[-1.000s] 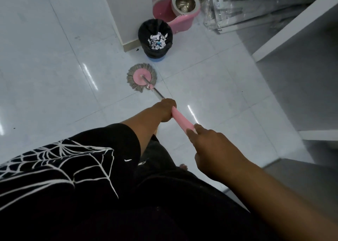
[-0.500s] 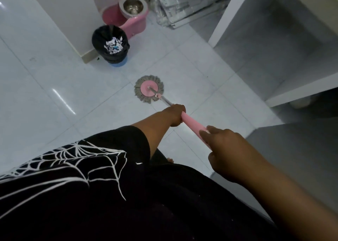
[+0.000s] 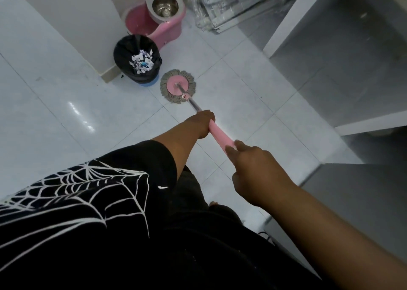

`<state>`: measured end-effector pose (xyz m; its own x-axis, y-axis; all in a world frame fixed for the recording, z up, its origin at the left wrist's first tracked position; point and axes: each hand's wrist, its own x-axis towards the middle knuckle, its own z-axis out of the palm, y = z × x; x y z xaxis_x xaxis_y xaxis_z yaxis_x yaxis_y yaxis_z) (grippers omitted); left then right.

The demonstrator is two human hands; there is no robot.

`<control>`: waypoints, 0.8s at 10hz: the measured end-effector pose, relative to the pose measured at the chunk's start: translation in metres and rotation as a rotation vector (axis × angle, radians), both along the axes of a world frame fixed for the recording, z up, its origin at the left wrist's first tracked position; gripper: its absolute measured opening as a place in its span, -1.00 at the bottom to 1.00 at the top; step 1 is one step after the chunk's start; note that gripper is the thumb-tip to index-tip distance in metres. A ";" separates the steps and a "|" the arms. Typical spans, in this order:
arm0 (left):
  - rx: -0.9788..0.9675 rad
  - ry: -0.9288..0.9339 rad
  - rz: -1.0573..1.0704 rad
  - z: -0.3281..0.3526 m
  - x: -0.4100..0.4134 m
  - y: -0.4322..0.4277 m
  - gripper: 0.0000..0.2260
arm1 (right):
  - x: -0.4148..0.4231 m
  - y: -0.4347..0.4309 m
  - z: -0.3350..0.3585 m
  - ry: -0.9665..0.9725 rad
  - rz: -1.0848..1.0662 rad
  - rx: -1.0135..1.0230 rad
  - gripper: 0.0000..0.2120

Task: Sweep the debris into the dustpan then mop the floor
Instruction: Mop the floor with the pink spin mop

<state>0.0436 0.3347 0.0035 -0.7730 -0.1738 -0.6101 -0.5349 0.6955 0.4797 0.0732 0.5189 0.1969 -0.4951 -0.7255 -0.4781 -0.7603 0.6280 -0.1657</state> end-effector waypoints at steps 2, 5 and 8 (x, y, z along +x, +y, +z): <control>-0.008 0.022 -0.035 -0.004 -0.048 -0.063 -0.67 | -0.058 -0.061 -0.014 0.036 0.026 -0.015 -0.66; -0.129 0.014 -0.084 -0.024 -0.038 -0.071 -0.67 | -0.042 -0.061 -0.031 -0.107 0.001 -0.035 -0.56; -0.052 -0.005 0.002 -0.009 -0.008 -0.027 -0.70 | -0.020 -0.022 -0.018 -0.069 0.044 -0.002 -0.50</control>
